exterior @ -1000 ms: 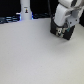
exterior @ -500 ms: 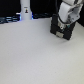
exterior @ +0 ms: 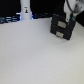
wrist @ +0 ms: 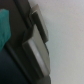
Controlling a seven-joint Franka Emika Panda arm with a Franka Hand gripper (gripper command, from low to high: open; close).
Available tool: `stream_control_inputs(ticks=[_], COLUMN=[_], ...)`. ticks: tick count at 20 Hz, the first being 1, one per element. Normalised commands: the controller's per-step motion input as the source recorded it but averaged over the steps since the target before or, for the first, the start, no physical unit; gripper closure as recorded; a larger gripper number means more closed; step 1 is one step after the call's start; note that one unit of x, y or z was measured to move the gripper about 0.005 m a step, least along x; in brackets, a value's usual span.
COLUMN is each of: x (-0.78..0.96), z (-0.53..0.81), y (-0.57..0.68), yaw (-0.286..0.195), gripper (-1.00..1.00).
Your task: Open the kcup holder, insert the kcup into the holder, and close the kcup holder
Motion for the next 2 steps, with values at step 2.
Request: stream_control_inputs(ticks=[2], x=[0.00], z=[0.00], y=[0.01], yaw=[0.000], gripper=[-1.00])
